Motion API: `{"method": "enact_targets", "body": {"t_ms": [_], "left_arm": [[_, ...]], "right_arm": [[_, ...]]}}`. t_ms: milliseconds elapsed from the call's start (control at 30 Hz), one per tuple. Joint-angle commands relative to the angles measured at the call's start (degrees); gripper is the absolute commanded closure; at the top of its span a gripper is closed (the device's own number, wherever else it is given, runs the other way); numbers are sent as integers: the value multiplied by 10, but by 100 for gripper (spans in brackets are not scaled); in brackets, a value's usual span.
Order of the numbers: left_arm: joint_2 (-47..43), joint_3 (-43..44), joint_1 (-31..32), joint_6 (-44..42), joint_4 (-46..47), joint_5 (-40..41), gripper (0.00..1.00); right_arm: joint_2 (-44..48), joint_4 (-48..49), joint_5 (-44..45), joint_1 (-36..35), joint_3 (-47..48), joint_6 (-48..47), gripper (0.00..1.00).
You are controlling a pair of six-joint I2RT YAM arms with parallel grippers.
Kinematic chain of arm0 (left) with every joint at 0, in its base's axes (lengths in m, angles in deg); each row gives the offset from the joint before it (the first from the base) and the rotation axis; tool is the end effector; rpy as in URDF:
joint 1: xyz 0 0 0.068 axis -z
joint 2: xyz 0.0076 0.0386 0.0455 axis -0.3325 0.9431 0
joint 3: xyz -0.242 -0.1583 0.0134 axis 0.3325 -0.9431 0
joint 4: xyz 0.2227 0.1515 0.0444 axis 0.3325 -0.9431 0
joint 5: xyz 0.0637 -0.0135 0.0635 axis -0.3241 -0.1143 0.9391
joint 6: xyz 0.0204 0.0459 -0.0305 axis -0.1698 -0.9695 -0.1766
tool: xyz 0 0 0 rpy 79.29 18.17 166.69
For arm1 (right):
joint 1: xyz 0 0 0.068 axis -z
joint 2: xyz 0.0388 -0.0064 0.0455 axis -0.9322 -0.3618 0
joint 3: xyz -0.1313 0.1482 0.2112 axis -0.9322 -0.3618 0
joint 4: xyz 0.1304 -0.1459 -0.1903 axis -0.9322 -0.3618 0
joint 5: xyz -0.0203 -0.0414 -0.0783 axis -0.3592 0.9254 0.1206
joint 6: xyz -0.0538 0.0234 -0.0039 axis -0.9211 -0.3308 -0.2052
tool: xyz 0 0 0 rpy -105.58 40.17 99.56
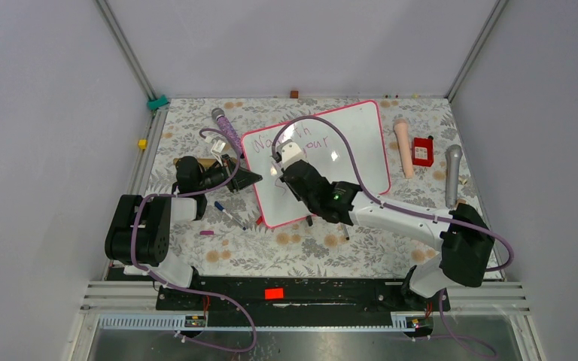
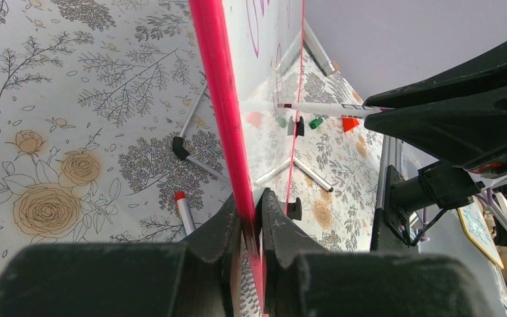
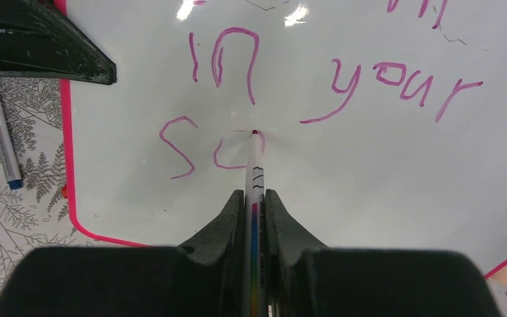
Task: Write a sentence on the whiteboard
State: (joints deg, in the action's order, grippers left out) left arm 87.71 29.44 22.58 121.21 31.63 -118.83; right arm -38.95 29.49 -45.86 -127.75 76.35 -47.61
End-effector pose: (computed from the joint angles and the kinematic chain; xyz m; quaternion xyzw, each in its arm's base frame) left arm 0.2892 -0.0529 0.1857 0.1584 0.7097 -0.5297 0.4368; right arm 0.2075 0.3008 0.2994 -0.2841 0.7944 0.0304 0.5360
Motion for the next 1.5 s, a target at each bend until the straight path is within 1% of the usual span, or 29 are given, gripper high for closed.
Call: {"method": "enact_targets", "body": {"t_ms": [0, 133, 333, 600, 767, 1000, 1467], "left_arm": [[7, -11, -4, -67, 10, 37, 100], [7, -12, -5, -67, 11, 37, 100], [7, -12, -5, -66, 12, 37, 100], [7, -12, -5, -65, 13, 36, 100], [7, -13, -5, -65, 15, 36, 100], [7, -12, -5, -64, 15, 35, 100], [8, -12, -5, -64, 14, 35, 100]], "right_arm": [[-6, 23, -52, 6, 8, -3, 100], [2, 24, -82, 6, -4, 0, 100], [14, -6, -120, 6, -13, 12, 100], [72, -14, -90, 6, -29, 8, 100], [89, -15, -67, 16, -33, 3, 100], [79, -19, -42, 45, -28, 8, 100], [48, -19, -54, 65, 1, 12, 100]]}}
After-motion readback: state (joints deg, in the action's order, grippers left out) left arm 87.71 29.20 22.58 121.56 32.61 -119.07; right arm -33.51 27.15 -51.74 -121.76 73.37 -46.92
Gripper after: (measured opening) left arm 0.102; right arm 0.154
